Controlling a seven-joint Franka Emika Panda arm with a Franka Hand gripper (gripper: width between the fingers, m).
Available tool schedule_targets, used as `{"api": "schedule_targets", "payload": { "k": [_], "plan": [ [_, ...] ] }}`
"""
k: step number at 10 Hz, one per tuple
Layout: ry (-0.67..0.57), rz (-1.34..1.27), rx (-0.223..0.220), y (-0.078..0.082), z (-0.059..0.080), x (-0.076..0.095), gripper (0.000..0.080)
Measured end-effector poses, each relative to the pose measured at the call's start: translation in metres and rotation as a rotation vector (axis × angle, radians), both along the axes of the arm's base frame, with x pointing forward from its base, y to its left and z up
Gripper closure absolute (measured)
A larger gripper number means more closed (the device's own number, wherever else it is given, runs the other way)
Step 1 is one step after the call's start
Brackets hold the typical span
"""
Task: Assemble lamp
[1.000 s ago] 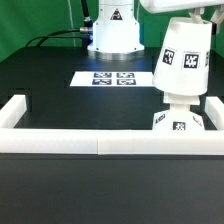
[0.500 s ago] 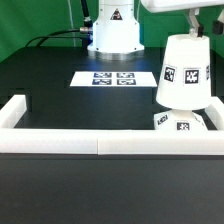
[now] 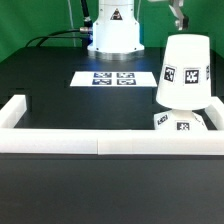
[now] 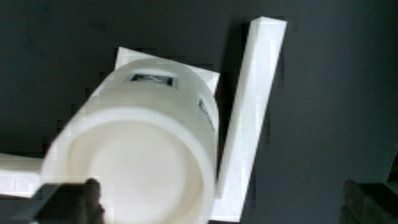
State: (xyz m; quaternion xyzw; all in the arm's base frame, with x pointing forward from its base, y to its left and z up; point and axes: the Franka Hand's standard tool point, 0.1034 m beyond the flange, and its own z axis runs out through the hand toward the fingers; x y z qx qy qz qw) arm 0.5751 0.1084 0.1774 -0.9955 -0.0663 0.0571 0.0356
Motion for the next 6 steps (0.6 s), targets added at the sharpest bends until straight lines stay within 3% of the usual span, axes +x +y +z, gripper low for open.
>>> {"api": "schedule_targets", "payload": {
  "k": [2, 6],
  "plan": [
    [0.005, -0.079, -0.008, 0.0001, 0.0109, -0.0093, 0.0106],
    [0.006, -0.077, -0.008, -0.0002, 0.0083, -0.009, 0.0101]
  ]
}}
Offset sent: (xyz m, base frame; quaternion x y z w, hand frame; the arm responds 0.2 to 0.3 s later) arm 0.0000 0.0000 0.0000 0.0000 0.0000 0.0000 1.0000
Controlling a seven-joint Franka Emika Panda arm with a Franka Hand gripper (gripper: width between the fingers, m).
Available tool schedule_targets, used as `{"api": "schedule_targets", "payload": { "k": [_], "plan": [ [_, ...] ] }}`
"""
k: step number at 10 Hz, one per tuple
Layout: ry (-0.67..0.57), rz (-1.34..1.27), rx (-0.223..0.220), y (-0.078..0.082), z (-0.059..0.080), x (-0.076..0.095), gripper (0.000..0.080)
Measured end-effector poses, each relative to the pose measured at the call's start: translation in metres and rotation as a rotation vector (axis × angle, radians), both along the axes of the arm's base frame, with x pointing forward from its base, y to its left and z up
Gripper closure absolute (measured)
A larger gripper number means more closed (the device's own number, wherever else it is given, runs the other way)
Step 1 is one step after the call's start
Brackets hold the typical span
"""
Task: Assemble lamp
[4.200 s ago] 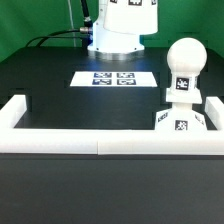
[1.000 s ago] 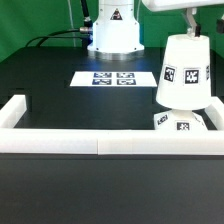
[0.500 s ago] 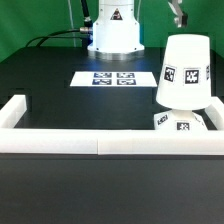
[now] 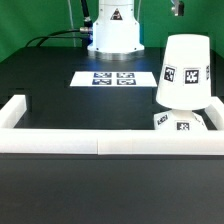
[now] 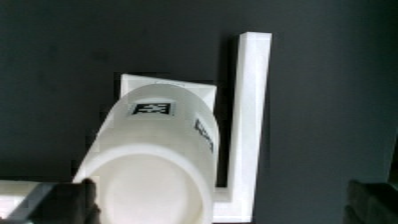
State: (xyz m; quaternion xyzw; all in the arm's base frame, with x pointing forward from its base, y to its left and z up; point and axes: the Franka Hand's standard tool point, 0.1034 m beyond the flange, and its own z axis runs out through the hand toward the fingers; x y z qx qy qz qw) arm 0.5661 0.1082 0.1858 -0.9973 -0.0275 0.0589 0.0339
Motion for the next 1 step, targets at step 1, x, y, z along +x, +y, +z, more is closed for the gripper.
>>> {"api": "schedule_targets", "payload": {
  "k": [1],
  "plan": [
    [0.0, 0.0, 0.0, 0.0, 0.0, 0.0, 0.0101]
  ]
}}
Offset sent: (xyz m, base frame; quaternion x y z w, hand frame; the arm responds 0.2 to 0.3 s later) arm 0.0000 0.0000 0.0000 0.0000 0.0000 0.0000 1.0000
